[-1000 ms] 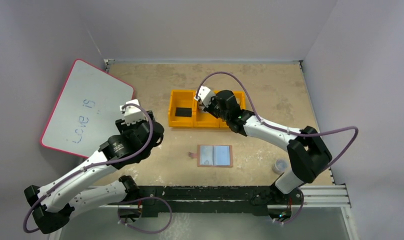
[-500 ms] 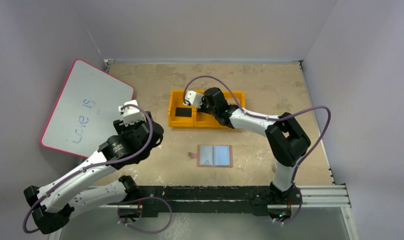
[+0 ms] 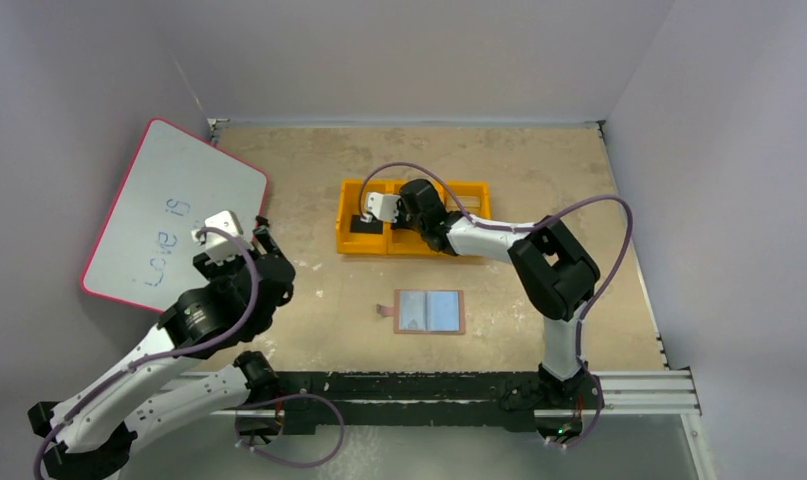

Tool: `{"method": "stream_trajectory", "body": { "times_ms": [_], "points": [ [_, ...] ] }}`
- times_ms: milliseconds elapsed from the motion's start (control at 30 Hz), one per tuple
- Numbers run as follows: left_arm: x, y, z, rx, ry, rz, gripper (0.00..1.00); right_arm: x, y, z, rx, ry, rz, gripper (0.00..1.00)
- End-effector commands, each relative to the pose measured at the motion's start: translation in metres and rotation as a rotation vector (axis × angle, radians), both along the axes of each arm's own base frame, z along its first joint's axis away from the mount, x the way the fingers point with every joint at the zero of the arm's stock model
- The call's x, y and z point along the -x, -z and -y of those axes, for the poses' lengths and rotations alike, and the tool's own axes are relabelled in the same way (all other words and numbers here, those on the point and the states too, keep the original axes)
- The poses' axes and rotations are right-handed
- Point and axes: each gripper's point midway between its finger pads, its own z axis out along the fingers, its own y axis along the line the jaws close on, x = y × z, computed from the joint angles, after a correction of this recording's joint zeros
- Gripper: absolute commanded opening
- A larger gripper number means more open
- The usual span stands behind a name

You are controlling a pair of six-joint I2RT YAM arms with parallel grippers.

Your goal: Take the credit cards out of the card holder

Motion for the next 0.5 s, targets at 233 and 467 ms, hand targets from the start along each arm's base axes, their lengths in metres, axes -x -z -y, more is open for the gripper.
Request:
{"method": "stream_trajectory", "body": {
  "times_ms": [233,467],
  "points": [
    [0.004,-0.018,-0.012,0.063,-0.040,0.079,0.73,-0.013,-0.022,-0.010,0.033,-0.064,0.075,0.17],
    [0.003,-0.017,-0.010,0.056,-0.037,0.070,0.73,-0.015,-0.019,-0.012,-0.003,-0.038,0.053,0.19]
  ]
}}
